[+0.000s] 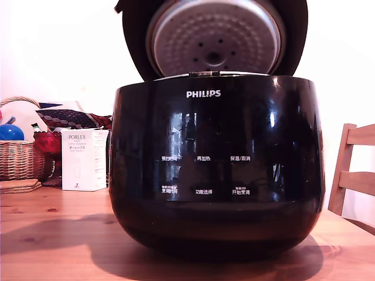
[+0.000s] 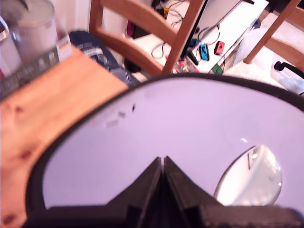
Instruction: Close the rice cooker by pressing the lid down with medium force
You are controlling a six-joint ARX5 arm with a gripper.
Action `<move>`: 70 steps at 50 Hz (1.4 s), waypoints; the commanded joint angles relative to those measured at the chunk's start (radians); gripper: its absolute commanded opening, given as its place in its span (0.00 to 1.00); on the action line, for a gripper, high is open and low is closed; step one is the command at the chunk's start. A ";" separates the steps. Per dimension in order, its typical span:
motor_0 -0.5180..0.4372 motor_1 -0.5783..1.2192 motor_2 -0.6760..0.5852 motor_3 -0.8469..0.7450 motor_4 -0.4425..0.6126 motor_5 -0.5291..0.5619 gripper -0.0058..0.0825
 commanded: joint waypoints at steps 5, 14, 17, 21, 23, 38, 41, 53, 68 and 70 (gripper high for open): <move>-0.024 -0.057 -0.108 0.063 -0.030 -0.025 0.04; -0.038 -0.132 -0.225 0.139 -0.104 -0.077 0.04; -0.038 -0.156 -0.266 0.163 -0.105 -0.080 0.04; -0.038 -0.178 -0.307 0.176 -0.119 -0.086 0.04; -0.038 -0.190 -0.330 0.193 -0.122 -0.086 0.04; -0.038 -0.269 -0.481 0.320 -0.130 -0.103 0.04; -0.038 -0.285 -0.508 0.347 -0.130 -0.103 0.04; -0.044 -0.348 -0.620 0.472 -0.130 -0.101 0.04; -0.078 -0.438 -0.783 0.646 -0.130 -0.092 0.04; -0.087 -0.443 -0.796 0.663 -0.132 -0.080 0.04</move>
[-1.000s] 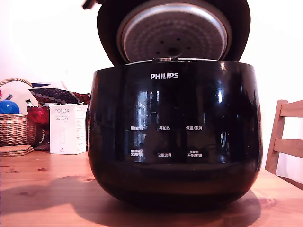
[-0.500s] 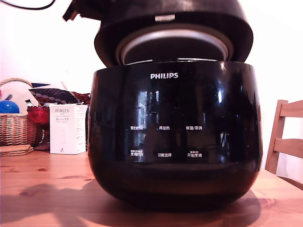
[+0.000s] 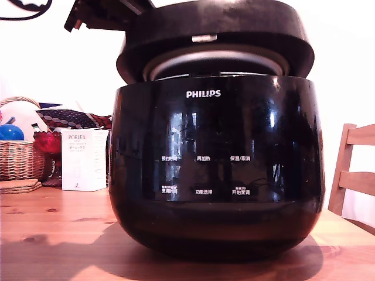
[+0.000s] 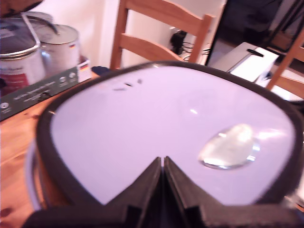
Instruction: Close the rice cooker by pressing the lid down with medium force
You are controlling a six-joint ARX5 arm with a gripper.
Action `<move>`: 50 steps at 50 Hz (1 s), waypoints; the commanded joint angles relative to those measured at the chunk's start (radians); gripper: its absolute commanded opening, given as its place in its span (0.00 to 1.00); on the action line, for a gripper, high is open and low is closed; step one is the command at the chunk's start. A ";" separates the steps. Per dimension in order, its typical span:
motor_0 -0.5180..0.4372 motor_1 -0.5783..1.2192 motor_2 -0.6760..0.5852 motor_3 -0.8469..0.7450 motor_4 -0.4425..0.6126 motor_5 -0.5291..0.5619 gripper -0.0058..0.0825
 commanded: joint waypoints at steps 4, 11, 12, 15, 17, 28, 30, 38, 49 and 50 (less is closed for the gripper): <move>-0.040 -0.013 -0.069 0.039 -0.019 0.029 0.04; -0.080 -0.021 -0.126 0.098 -0.073 0.029 0.04; -0.084 -0.026 -0.132 0.101 -0.080 0.029 0.04; -0.094 -0.034 -0.153 0.121 -0.096 0.030 0.04; -0.098 -0.042 -0.168 0.142 -0.102 0.029 0.04; -0.103 -0.064 -0.216 0.186 -0.116 0.030 0.04; -0.103 -0.064 -0.222 0.196 -0.116 0.033 0.04; -0.126 -0.064 -0.265 0.242 -0.116 0.048 0.04; -0.152 -0.061 -0.294 0.266 -0.138 0.058 0.04; -0.153 -0.060 -0.294 0.265 -0.143 0.058 0.04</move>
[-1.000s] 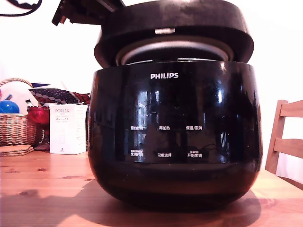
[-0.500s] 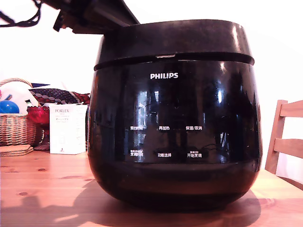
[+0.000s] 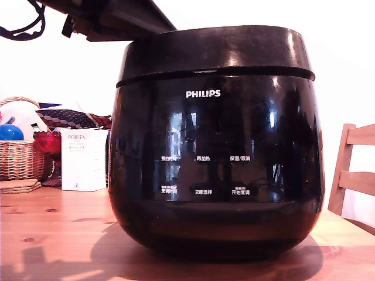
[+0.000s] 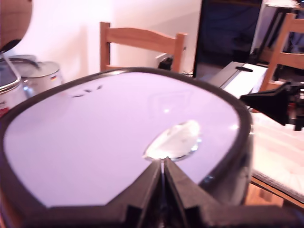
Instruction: Close the rice cooker by pressing the lid down with medium force
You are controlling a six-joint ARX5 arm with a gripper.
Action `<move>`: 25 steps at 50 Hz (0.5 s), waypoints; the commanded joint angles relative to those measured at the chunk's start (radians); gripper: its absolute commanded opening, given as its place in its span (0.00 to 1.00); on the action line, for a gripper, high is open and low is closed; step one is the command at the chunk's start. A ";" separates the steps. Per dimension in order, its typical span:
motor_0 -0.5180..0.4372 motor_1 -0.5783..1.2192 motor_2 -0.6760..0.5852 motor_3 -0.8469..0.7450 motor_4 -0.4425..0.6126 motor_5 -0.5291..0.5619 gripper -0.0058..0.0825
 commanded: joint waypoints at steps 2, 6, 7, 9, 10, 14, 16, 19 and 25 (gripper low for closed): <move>-0.005 0.026 -0.054 -0.028 -0.012 0.010 0.04; -0.005 0.035 -0.054 -0.053 -0.019 0.025 0.04; -0.005 0.039 -0.054 -0.060 -0.019 0.025 0.04; -0.005 0.046 -0.054 -0.076 -0.019 0.026 0.04; -0.005 0.051 -0.054 -0.084 -0.019 0.026 0.04; -0.005 0.073 -0.054 -0.107 -0.019 0.026 0.04; -0.005 0.085 -0.054 -0.117 -0.018 0.025 0.04; -0.005 0.100 -0.054 -0.125 -0.018 0.023 0.04; -0.005 0.126 -0.054 -0.140 -0.018 0.023 0.04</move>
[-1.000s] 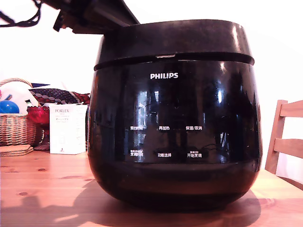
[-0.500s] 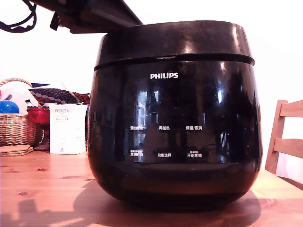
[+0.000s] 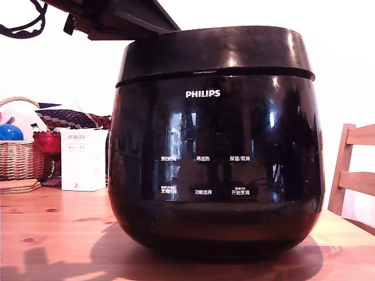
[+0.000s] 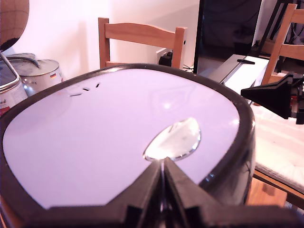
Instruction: Close the rice cooker by pressing the lid down with medium force
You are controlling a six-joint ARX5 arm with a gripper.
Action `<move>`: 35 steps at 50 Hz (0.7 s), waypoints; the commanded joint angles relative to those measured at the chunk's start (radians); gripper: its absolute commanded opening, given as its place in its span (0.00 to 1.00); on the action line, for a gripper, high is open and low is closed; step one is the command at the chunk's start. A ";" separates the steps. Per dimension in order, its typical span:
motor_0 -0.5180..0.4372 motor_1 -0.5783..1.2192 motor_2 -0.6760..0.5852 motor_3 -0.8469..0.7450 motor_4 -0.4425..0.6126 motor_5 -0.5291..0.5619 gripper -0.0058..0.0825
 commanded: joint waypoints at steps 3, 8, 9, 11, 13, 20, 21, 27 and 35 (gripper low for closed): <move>-0.002 0.096 -0.082 -0.095 -0.005 -0.003 0.04; -0.002 0.110 -0.082 -0.107 -0.005 0.001 0.04; -0.002 0.111 -0.082 -0.108 -0.005 0.001 0.04; -0.002 0.111 -0.082 -0.108 -0.004 0.001 0.04; -0.003 0.111 -0.082 -0.108 -0.004 0.001 0.04; -0.004 0.111 -0.082 -0.103 -0.005 0.002 0.04; -0.004 0.111 -0.082 -0.098 -0.005 0.001 0.04; -0.004 0.101 -0.082 -0.043 0.006 0.001 0.04; -0.004 0.071 -0.079 0.061 0.022 0.000 0.04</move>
